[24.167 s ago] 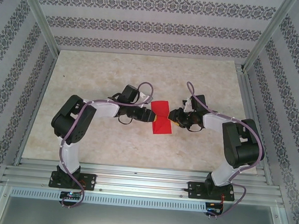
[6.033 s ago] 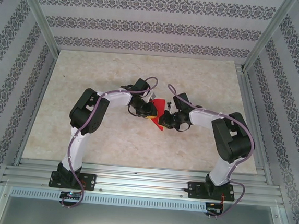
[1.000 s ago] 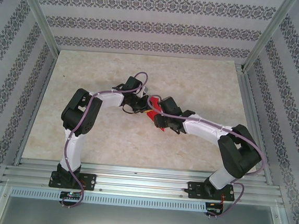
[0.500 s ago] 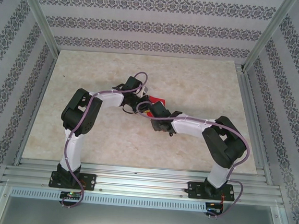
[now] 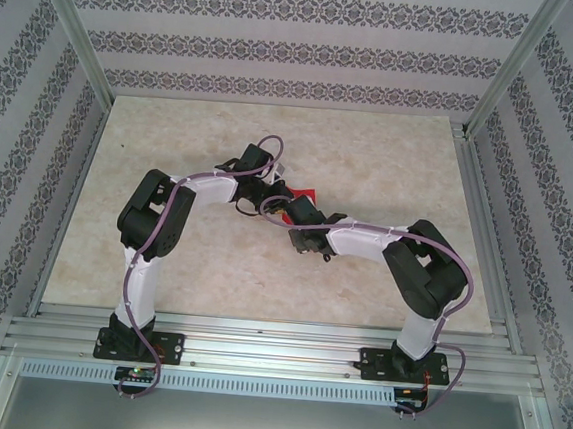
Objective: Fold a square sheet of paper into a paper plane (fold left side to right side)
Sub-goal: Fourth fold the wing at the center of the table.
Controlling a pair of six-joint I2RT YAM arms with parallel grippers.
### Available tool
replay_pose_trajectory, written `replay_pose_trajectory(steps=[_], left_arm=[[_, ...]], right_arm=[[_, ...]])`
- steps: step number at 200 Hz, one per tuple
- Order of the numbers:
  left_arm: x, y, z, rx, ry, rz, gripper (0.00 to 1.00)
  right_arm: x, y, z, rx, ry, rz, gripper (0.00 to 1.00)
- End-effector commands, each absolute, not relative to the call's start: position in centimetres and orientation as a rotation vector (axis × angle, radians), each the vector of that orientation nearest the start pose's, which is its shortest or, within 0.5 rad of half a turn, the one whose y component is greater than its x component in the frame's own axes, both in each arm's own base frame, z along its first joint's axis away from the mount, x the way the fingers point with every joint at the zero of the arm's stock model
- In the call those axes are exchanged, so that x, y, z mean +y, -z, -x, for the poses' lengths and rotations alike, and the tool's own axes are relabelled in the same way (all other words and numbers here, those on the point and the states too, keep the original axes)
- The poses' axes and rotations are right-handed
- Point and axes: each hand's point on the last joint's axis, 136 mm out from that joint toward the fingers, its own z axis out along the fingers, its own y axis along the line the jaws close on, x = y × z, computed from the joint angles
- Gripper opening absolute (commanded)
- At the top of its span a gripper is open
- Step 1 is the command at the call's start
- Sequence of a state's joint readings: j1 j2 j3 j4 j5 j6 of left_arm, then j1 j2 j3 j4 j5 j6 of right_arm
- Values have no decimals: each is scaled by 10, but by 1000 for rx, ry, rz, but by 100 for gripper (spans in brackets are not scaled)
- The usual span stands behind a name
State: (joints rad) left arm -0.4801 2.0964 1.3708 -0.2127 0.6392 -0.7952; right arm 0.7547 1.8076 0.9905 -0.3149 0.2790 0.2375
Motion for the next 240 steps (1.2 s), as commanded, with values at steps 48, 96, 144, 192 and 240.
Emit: replay_pose_trajectory(steps=[48,96,144,192,240], left_arm=[[-310,-121,-414,2609,1254,51,43],[-287,-135,-410,2563,1195,57,57],[-301,-100,-394,2627,1249,43,52],[-326,-71,-387,2702,1266,20,38],[-345,-58,-389,2740,1273,-8,34]], right_arm=[[235,-14,-324,2589,-154,493,10],[237,-19,-325,2584,-397,409,10],[232,-11,-322,2602,-546,316,9],[223,-7,-320,2596,-636,223,9],[220,-1,-320,2602,-721,160,9]])
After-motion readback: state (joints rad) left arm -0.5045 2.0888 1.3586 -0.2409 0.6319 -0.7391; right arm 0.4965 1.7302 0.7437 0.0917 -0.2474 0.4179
